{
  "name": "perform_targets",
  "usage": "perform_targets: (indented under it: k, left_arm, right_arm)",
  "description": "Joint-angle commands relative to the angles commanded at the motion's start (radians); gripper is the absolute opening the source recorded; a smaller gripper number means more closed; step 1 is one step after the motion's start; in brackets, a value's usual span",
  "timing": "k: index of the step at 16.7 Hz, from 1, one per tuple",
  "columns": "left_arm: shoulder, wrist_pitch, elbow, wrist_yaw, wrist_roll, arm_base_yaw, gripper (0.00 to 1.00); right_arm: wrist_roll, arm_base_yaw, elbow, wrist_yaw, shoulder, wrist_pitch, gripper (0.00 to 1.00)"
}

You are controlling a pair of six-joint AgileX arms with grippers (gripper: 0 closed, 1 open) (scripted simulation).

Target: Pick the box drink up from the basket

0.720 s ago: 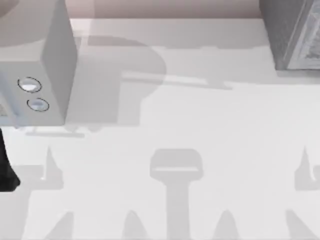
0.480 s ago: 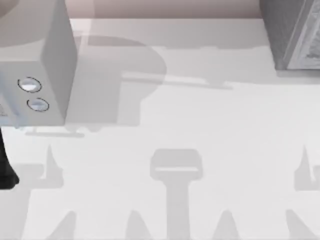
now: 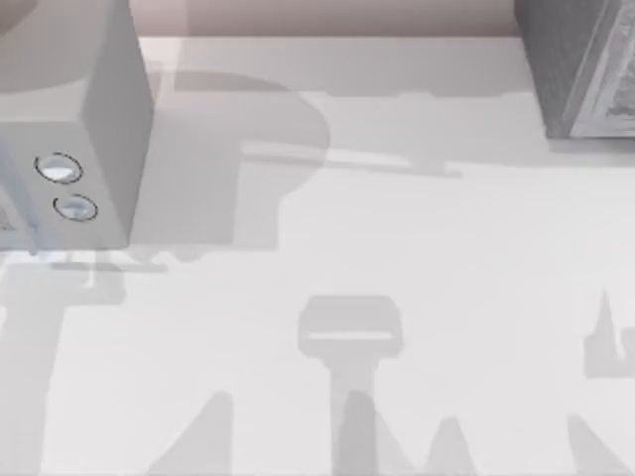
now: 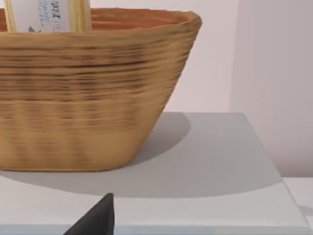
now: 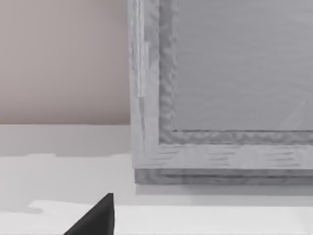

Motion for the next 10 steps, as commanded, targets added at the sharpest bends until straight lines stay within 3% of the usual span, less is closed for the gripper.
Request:
perform_targets:
  k: [10]
  left_arm:
    - [0.823, 0.248, 0.566, 0.207, 0.007, 0.191, 1.00]
  right_arm:
    - [0.000, 0.000, 0.000, 0.000, 0.000, 0.000, 1.00]
